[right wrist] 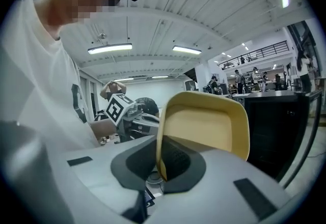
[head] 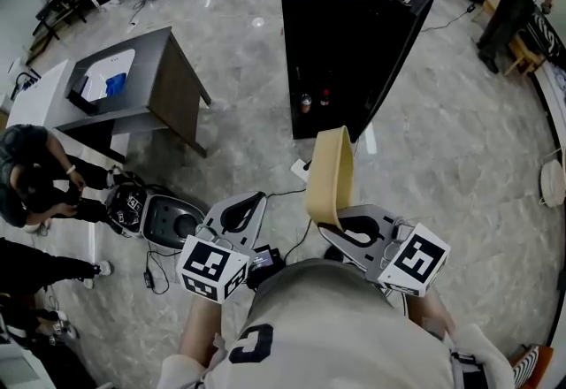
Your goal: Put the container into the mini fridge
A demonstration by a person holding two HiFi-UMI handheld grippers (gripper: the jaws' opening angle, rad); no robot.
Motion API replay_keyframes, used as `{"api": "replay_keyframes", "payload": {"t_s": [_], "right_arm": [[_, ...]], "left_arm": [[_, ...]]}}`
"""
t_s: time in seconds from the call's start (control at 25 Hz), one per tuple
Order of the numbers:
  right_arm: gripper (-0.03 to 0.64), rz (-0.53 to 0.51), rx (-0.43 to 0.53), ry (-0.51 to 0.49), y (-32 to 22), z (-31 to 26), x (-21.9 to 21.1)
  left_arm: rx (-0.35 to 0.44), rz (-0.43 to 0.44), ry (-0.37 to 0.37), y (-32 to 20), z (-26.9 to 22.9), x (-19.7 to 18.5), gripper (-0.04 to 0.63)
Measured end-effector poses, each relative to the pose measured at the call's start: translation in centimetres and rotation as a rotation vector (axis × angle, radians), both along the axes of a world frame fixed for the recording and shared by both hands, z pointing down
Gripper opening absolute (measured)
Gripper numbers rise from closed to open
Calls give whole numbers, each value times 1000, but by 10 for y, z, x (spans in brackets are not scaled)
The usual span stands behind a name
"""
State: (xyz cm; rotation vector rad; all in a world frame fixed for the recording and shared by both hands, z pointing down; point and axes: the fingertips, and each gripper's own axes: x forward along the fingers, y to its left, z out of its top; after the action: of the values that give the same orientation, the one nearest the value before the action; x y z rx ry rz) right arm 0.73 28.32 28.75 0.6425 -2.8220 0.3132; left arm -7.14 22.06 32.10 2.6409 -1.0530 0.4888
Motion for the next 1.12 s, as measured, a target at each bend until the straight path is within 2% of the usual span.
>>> {"api": "replay_keyframes", "payload": {"t_s": [0.16,0.52,0.72,0.92,1.12], "right_arm": [[34,9,6,4,-5,4,37],[34,-58,23,13,0,8,101],[34,-78,8,17,1,24,121],[34,-98,-34,-37,-3,27,126],[34,-110,23,55,-11,31,120]], "left_arm": [[8,-4,-10,1,-4,34,54],[17,-47,-35,9,-8,93,54],[1,-60,-61,12,-1,110,54],[-16,-61,-87,8,2,115,54],[8,-55,-69,-7,-4,113,54]]}}
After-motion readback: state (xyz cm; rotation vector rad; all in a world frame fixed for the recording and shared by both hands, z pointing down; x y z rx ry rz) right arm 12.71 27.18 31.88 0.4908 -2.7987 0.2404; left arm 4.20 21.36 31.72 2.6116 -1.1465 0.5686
